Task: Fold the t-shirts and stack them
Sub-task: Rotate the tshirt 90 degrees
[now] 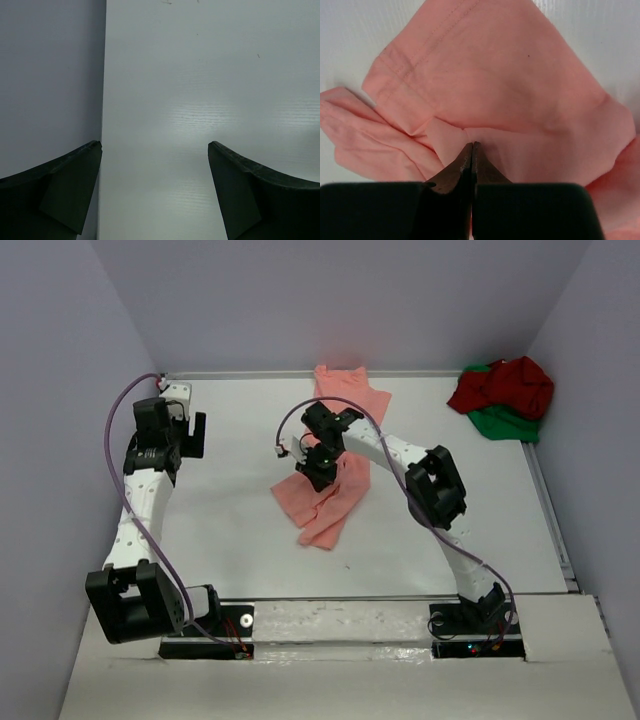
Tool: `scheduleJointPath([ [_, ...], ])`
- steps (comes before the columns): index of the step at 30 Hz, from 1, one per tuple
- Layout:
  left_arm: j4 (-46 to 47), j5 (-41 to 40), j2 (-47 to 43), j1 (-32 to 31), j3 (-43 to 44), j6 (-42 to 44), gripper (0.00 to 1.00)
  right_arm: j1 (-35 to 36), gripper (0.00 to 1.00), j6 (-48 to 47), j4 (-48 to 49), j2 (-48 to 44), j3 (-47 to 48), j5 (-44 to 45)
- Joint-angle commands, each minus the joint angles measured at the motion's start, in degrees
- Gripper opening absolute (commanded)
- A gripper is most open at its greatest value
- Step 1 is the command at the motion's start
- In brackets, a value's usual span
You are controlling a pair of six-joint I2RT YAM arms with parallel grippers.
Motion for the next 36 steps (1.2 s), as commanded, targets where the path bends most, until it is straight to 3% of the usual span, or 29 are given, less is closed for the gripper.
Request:
scheduleJointPath([
  [1, 1.70, 0.86, -3.12, 0.93, -1.20, -0.83, 0.99, 1.50, 0.00, -3.81, 2.01, 1.32, 5.09, 0.82],
  [10, 2.94, 1.47, -3.65, 1.54, -3.04, -0.57, 0.99, 4.48, 0.00, -5.31, -1.14, 7.65, 10.27, 2.49],
  [19, 3.11, 3.58, -3.39, 1.63, -2.87, -0.48, 0.99, 7.04, 0.00, -4.96, -1.76, 7.91, 7.73, 2.14],
  [36, 3.20, 4.81, -6.64, 1.63, -4.54, -0.22, 0.99, 12.83, 0.00, -3.29, -2.20, 1.86, -9.58, -4.19],
])
